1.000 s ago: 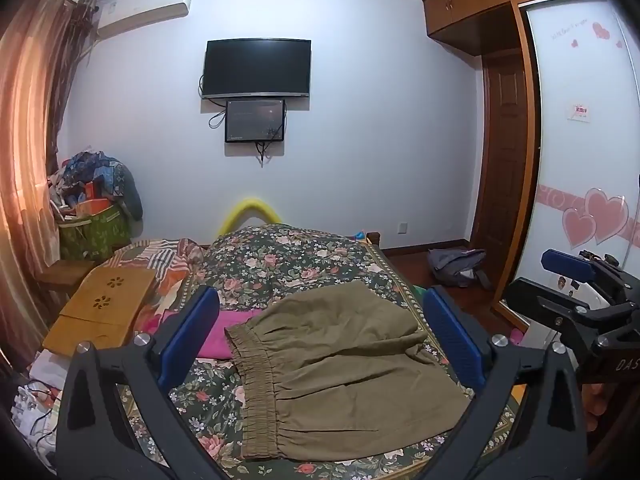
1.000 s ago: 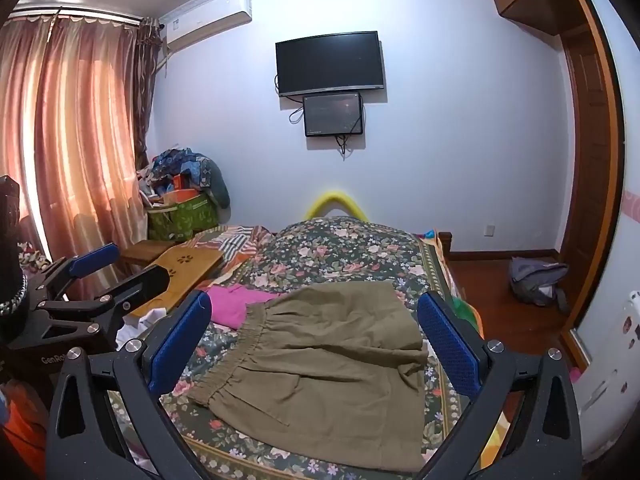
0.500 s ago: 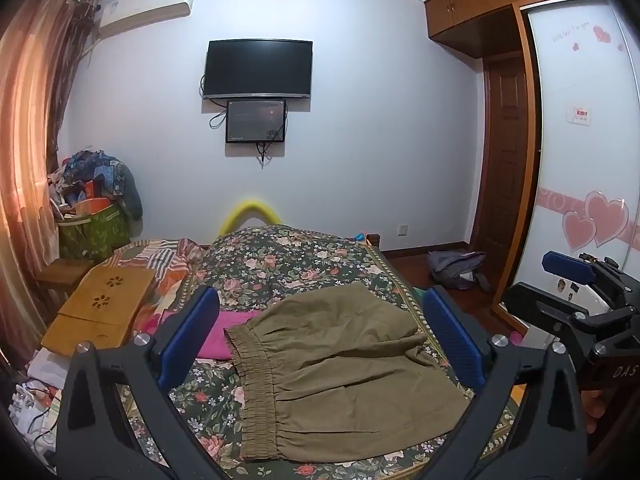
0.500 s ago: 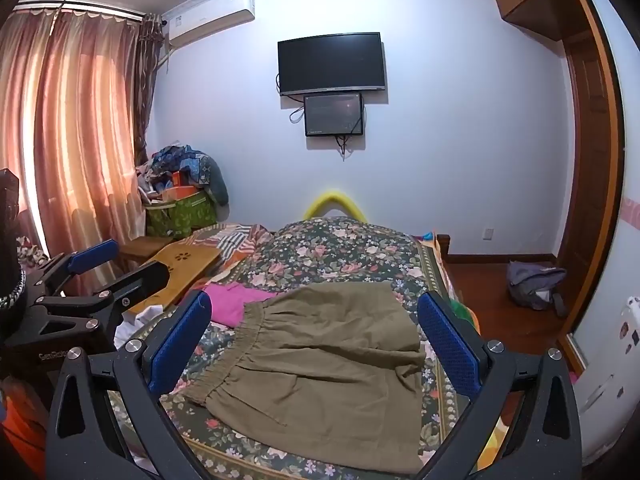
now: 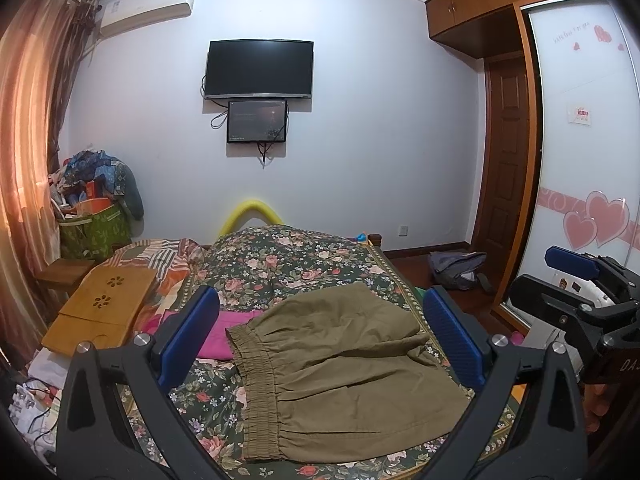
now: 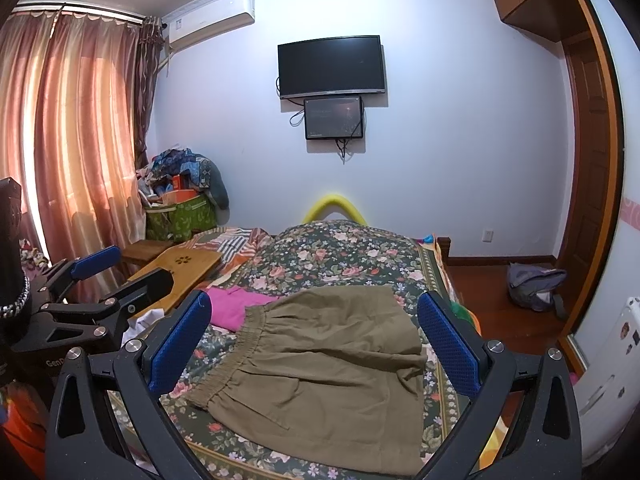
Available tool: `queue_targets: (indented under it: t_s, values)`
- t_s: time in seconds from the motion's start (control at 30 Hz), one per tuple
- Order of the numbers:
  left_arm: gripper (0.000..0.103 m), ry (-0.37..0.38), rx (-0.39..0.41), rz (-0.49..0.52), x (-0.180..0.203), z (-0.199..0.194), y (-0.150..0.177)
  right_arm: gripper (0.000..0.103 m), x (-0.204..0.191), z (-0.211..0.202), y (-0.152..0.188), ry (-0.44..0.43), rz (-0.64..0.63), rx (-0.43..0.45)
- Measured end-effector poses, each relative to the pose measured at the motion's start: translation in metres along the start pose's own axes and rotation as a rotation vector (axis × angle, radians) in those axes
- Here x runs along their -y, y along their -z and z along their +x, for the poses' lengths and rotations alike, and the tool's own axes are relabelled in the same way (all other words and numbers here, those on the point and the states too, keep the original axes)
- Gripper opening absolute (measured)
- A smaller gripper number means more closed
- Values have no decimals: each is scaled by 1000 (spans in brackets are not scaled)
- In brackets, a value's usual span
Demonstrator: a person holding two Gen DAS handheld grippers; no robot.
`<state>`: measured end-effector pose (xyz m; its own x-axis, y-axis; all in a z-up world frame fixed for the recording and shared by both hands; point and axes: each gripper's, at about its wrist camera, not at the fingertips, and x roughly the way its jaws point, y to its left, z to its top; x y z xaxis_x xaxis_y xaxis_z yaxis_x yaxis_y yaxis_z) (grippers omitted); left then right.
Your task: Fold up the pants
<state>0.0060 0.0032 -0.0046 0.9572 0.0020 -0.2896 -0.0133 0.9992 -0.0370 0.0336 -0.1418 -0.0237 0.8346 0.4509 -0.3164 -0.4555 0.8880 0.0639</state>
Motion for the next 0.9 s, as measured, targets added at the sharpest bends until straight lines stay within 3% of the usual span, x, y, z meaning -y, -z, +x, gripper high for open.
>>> queue_targets:
  t_s: [0.9]
  values:
    - [103, 16, 7, -2, 1, -1, 0, 103, -2, 3, -2, 3, -9, -3]
